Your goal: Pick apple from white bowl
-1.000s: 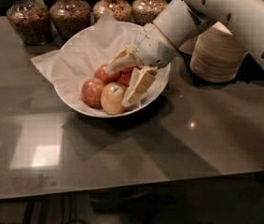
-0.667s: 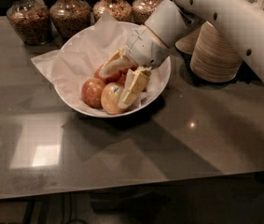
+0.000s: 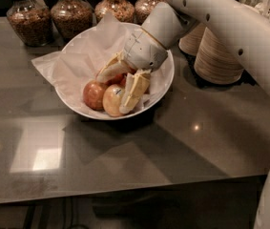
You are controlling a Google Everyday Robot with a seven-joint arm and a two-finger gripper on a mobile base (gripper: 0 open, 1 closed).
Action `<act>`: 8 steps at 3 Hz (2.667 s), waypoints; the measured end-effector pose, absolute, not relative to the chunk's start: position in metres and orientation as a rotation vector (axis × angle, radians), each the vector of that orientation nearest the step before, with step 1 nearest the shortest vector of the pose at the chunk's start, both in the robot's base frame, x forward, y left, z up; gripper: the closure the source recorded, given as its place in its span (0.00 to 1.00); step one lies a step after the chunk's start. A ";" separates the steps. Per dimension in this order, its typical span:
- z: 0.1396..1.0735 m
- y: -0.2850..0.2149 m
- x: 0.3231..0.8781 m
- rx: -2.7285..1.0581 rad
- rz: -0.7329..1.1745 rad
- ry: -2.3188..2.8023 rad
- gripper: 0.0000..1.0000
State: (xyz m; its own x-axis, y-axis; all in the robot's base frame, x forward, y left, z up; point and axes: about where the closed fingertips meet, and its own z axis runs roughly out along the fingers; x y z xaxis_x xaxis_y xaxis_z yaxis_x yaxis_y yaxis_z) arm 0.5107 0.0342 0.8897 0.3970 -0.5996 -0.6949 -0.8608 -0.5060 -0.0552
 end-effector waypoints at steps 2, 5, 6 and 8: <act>0.876 0.009 0.507 -2.252 0.853 1.313 0.33; 0.877 0.007 0.506 -2.250 0.848 1.320 0.75; 0.877 0.007 0.506 -2.250 0.848 1.320 1.00; 0.882 0.010 0.512 -2.214 0.823 1.299 1.00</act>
Offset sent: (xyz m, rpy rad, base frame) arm -0.0162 -0.0510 -0.0219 -0.0696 0.0273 -0.0289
